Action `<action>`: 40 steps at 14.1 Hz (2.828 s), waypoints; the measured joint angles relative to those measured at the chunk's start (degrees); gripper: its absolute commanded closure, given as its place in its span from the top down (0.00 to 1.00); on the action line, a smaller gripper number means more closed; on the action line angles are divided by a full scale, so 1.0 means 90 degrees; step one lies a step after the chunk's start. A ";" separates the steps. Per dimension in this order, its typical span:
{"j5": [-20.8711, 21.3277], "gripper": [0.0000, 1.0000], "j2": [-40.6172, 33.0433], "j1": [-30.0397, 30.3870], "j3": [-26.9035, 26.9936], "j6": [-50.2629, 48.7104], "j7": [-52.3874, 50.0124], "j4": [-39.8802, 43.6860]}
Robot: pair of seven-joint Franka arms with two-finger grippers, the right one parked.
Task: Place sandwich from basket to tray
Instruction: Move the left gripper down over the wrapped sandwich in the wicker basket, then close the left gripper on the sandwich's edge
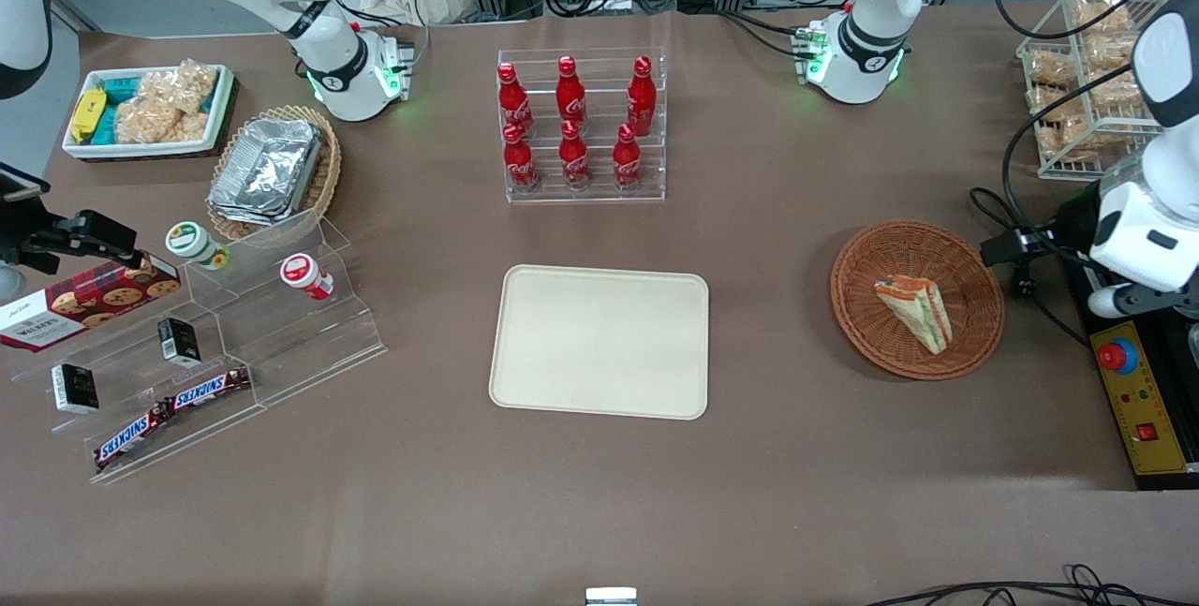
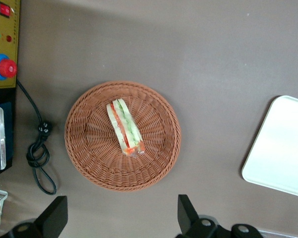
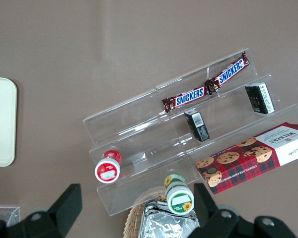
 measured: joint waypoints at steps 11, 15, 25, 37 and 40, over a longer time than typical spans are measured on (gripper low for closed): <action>0.0577 0.99 0.0469 -0.0079 -0.0058 0.0783 -0.1233 -0.0581; 0.0602 0.99 0.0473 -0.0104 -0.0093 0.1714 -0.2768 -0.1552; 0.0672 0.99 0.0545 -0.0022 -0.0001 0.4390 -0.3510 -0.3785; 0.0724 0.43 0.1023 0.0302 0.0049 0.4737 -0.3267 -0.3800; 0.0724 0.15 0.1036 0.0355 0.0050 0.4736 -0.3259 -0.3799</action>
